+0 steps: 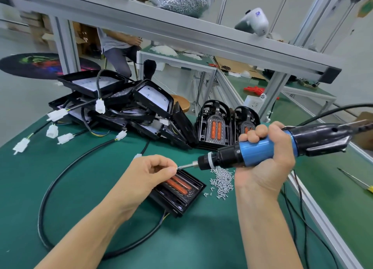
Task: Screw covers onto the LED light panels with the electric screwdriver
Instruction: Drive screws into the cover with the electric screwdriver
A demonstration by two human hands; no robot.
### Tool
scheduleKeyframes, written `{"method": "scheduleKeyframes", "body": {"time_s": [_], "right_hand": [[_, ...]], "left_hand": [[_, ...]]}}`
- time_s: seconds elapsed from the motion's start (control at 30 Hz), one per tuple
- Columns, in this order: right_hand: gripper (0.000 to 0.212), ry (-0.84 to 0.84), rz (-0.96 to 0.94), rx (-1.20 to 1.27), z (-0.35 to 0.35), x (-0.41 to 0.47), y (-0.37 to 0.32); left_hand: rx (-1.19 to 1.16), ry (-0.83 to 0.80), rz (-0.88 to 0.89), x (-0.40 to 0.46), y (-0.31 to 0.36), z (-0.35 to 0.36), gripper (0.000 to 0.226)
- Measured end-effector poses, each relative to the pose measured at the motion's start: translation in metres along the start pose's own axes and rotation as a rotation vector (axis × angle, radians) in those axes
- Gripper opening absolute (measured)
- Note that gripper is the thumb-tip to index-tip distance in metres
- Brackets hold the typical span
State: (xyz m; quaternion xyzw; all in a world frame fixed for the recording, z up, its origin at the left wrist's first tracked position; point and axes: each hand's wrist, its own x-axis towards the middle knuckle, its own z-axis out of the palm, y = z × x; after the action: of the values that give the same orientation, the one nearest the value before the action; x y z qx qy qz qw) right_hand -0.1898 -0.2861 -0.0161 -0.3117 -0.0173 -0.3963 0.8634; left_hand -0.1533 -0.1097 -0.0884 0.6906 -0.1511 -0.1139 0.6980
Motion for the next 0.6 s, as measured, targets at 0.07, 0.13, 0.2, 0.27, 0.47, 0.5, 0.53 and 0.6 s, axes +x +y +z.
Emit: {"method": "scheduleKeyframes", "body": {"time_s": [0.07, 0.13, 0.2, 0.27, 0.47, 0.5, 0.53, 0.6], "right_hand": [[0.015, -0.005, 0.006, -0.001, 0.001, -0.001, 0.003], [0.016, -0.015, 0.022, -0.001, 0.002, -0.001, 0.007], [0.019, -0.038, 0.046, -0.021, 0.004, -0.002, 0.014], [0.021, -0.064, 0.06, -0.061, 0.007, -0.005, 0.024], [0.023, -0.12, 0.072, -0.221, 0.008, -0.019, 0.061], [0.023, -0.123, 0.078, -0.247, 0.009, -0.021, 0.067], [0.023, -0.123, 0.085, -0.266, 0.009, -0.022, 0.072], [0.024, -0.121, 0.092, -0.291, 0.01, -0.024, 0.082]], "left_hand": [[0.034, 0.001, 0.006, 0.0, 0.0, -0.004, 0.012], [0.081, 0.036, 0.026, 0.001, -0.001, -0.011, 0.012], [0.287, 0.194, 0.072, 0.005, -0.007, -0.025, 0.012], [0.602, 0.327, 0.108, 0.007, -0.014, -0.04, 0.011], [0.929, 0.284, 0.143, 0.0, -0.032, -0.054, 0.008], [0.933, 0.272, 0.143, 0.001, -0.033, -0.054, 0.008], [0.932, 0.248, 0.135, 0.001, -0.034, -0.055, 0.008], [0.924, 0.187, 0.111, 0.001, -0.033, -0.056, 0.009]]}}
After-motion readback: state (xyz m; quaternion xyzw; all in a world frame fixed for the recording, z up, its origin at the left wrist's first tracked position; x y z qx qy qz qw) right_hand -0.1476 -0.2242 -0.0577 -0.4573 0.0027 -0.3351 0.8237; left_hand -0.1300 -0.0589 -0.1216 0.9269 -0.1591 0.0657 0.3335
